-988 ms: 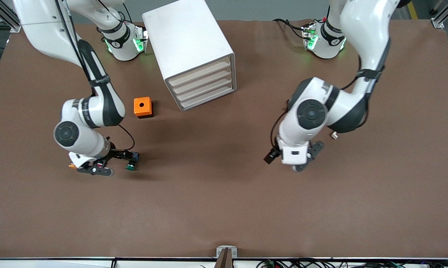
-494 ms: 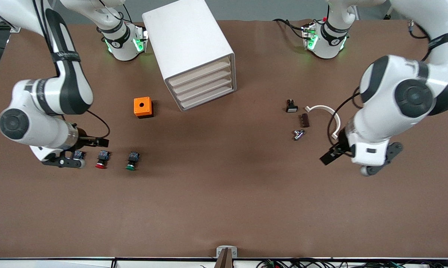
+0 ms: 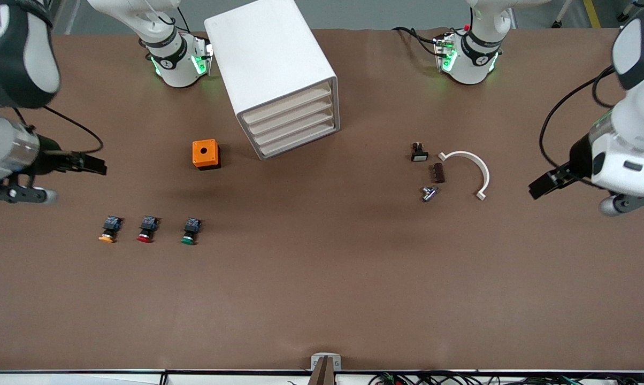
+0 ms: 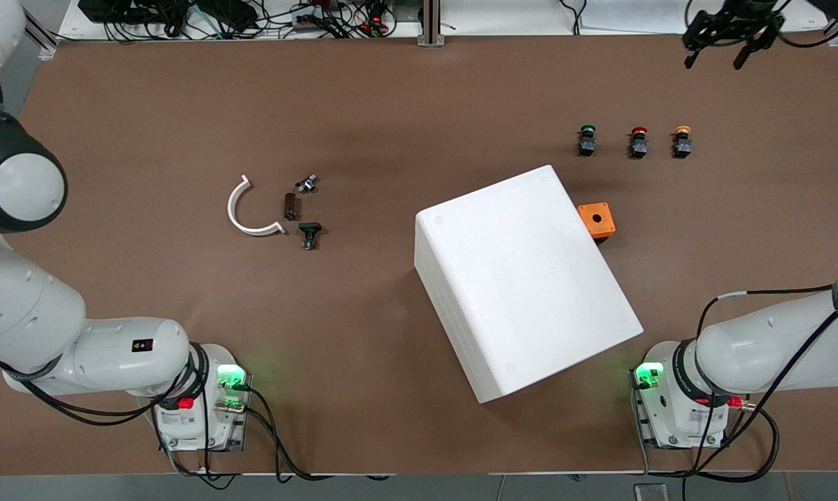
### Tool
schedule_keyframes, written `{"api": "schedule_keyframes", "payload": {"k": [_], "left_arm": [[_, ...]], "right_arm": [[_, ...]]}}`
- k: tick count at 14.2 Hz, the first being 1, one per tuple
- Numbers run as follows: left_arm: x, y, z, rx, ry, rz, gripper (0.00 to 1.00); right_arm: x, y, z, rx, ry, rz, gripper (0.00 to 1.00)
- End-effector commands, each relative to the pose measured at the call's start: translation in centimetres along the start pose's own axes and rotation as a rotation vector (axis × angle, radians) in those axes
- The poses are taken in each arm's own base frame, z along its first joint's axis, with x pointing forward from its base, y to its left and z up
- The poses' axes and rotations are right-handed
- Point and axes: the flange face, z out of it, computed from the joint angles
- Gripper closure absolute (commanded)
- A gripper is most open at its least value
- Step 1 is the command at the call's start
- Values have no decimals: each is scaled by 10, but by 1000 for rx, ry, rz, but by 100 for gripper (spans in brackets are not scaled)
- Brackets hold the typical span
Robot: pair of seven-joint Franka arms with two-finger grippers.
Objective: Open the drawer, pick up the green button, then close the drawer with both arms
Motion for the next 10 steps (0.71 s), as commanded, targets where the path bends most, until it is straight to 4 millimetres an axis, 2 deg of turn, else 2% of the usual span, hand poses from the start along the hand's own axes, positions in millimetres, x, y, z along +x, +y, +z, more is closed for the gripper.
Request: {"api": "schedule_keyframes", "payload": {"k": [1, 2, 4, 5, 7, 10], "left_arm": [[-33, -34, -18, 2, -3, 89, 0], [-45, -48, -22, -18, -13, 115, 0], [-65, -61, -30, -29, -12, 132, 0], [-77, -59, -32, -25, -13, 143, 0], [-101, -52, -36, -19, -10, 170, 0], [-105, -47, -33, -15, -18, 178, 0]], "right_arm": [[-16, 15, -20, -46, 5, -8, 0], [-22, 26, -31, -48, 25, -7, 0], [-24, 31, -48, -52, 48, -45, 0], [-28, 31, -69, -61, 54, -45, 0], [-31, 37, -93, -91, 29, -30, 0], [-32, 28, -96, -113, 30, -34, 0]]}}
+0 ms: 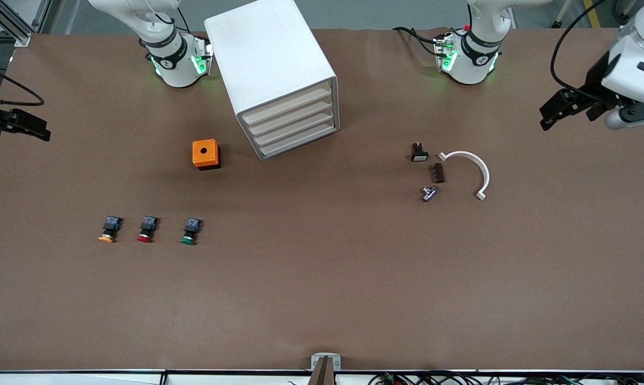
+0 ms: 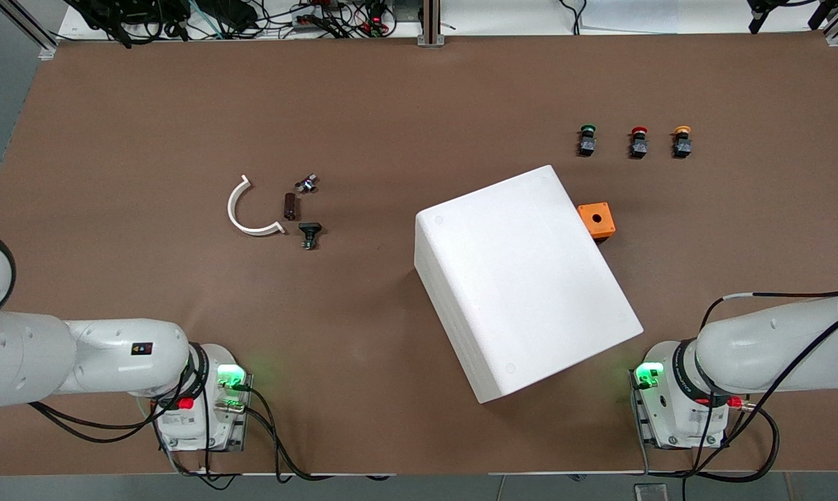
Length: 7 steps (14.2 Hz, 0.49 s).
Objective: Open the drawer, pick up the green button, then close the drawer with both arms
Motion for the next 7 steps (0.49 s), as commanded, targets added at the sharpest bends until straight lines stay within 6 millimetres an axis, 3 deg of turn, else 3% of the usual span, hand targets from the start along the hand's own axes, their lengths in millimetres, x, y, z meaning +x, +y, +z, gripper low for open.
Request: {"api": "schedule_keyframes", "payload": {"k": [1, 5, 7], "left_arm": [[-4, -3, 5, -5, -9, 8, 0], [-7, 0, -2, 4, -30, 17, 0], [-4, -2, -4, 4, -37, 31, 0]], "right_arm": [[7, -2, -3, -36, -10, -6, 0], [-3, -6, -14, 43, 11, -9, 0], [-6, 6, -15, 66, 13, 15, 0]]}}
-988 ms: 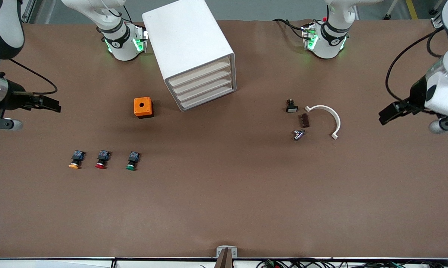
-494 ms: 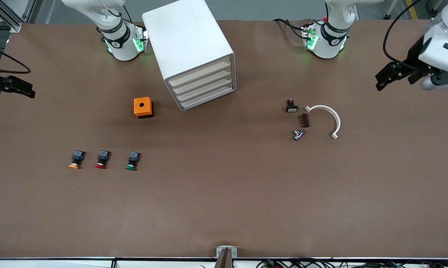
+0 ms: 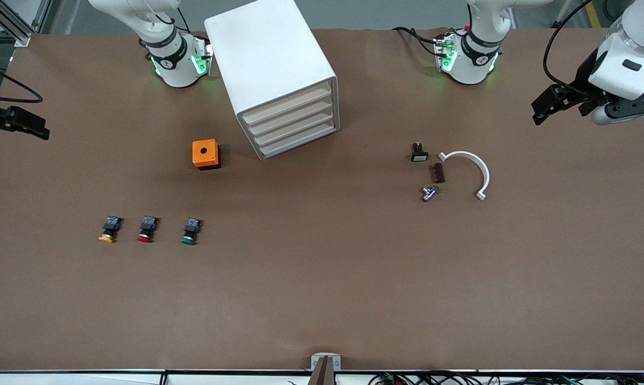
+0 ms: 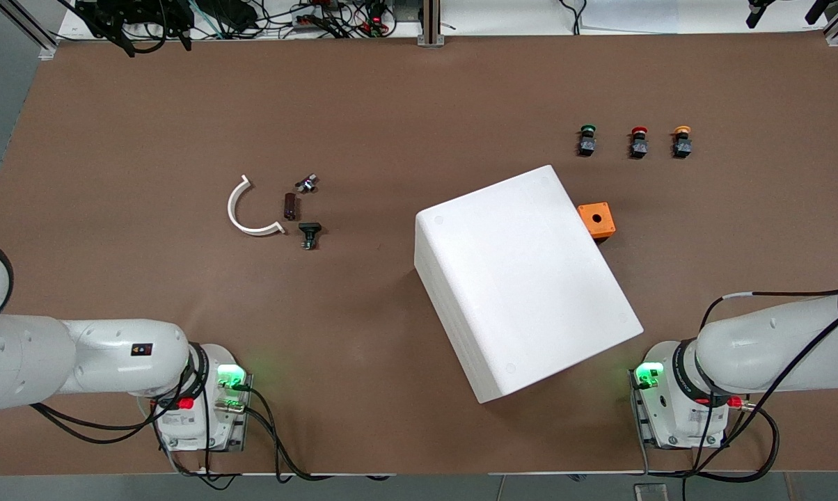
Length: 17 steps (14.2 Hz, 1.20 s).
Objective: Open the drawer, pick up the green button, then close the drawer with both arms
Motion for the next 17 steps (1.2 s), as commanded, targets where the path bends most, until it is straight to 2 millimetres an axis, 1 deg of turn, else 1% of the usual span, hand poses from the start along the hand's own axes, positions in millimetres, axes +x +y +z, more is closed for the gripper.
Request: {"api": "schedule_keyframes", "payload": {"k": [1, 3, 6, 8, 10, 11, 12, 14, 17], "left_arm": [[3, -5, -6, -4, -15, 50, 0], [5, -9, -5, -2, -17, 87, 0], [2, -14, -3, 9, -45, 141, 0], [3, -20, -2, 13, -58, 137, 0], [4, -22, -7, 10, -48, 132, 0], [6, -25, -12, 8, -37, 123, 0], [11, -25, -10, 7, -42, 123, 0], [18, -30, -12, 3, -36, 112, 0], [24, -29, -18, -4, -24, 106, 0]], "right_arm": [[-9, 13, -9, 43, 3, 26, 0], [-15, 15, -12, 65, 7, 29, 0], [-18, 15, -16, 81, 29, 29, 0], [-19, 16, -23, 84, 60, 30, 0], [-19, 16, -24, 84, 66, 30, 0], [-20, 14, -24, 84, 65, 27, 0], [-21, 14, -26, 82, 68, 26, 0], [-24, 14, -27, 82, 65, 27, 0], [-30, 14, -31, 85, 57, 24, 0]]}}
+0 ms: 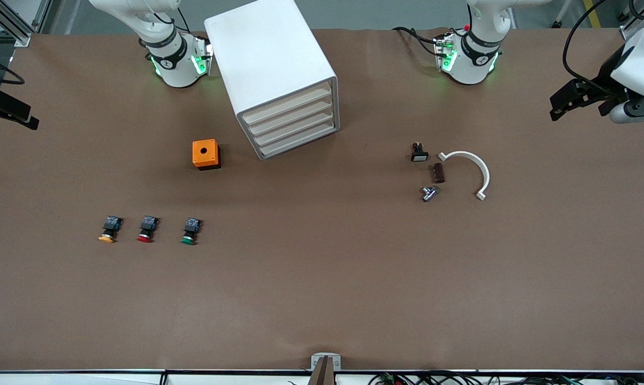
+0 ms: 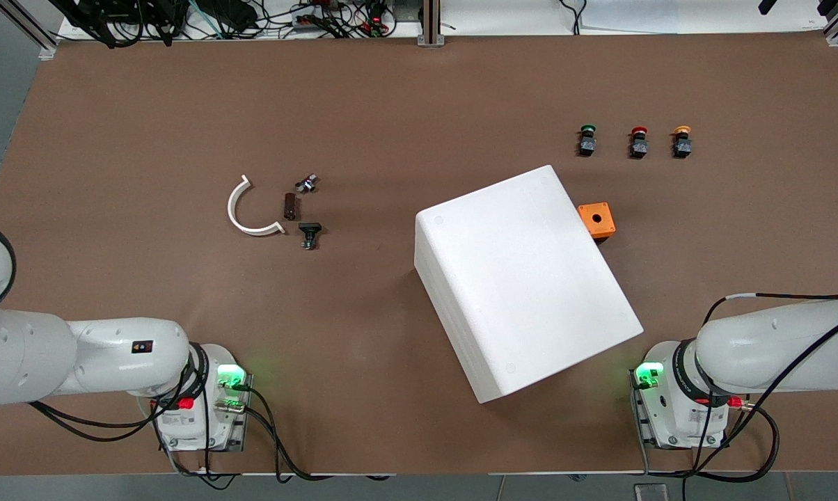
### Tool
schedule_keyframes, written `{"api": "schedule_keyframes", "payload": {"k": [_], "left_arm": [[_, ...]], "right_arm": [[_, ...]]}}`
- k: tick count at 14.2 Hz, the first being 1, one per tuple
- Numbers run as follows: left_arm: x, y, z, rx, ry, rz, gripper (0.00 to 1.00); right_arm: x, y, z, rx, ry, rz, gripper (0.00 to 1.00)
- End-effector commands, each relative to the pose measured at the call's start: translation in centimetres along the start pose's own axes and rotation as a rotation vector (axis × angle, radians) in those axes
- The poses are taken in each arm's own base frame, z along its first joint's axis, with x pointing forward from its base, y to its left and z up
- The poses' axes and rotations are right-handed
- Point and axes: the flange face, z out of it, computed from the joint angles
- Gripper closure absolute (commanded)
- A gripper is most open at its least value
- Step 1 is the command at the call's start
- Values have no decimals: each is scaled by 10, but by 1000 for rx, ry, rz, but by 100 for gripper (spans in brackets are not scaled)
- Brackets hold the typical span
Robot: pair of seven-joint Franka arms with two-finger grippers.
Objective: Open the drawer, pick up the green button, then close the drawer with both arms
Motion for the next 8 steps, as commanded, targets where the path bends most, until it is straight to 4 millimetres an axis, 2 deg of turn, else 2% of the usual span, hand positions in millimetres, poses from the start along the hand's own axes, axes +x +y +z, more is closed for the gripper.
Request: {"api": "schedule_keyframes", "payload": {"k": [1, 5, 8], "left_arm": [[10, -2, -9, -2, -1, 11, 0], [13, -3, -9, -3, 0, 10, 0], [13, -3, -9, -3, 0, 11, 0]], "right_arm": [[-13, 2, -5, 17, 6, 4, 0], [-37, 3, 0, 23, 70, 4, 0], [-41, 3, -2, 23, 78, 3, 0]]}}
